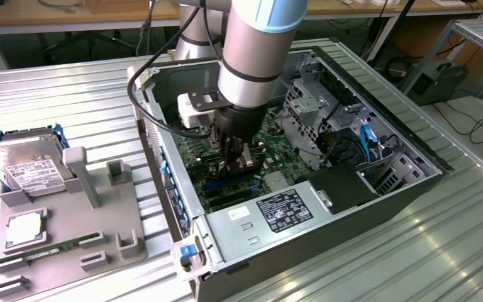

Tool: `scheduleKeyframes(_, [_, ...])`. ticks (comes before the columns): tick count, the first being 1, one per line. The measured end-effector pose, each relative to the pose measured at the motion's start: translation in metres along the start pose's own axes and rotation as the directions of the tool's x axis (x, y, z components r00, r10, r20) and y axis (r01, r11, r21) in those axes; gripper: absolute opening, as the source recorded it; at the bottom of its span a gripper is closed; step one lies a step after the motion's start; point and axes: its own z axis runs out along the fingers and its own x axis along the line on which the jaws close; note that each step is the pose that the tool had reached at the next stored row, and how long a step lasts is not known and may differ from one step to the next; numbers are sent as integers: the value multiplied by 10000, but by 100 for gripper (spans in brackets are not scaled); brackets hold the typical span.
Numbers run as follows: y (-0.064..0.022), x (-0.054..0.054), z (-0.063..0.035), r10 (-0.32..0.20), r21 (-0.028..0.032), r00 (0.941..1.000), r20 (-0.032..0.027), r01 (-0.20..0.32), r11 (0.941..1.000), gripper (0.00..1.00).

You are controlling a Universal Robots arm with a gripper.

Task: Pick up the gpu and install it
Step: 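Insert the gpu into the slot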

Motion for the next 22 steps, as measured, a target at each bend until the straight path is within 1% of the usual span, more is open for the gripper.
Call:
scheduleKeyframes(5, [1, -11, -24, -1, 0, 10000, 0, 1, 10000, 26])
scheduleKeyframes(15, [3, -10, -17, -3, -1, 10000, -2, 3, 10000, 26])
scheduleKeyframes(22, [3, -24, -16, -161, -4, 9999, -7, 161, 9999, 26])
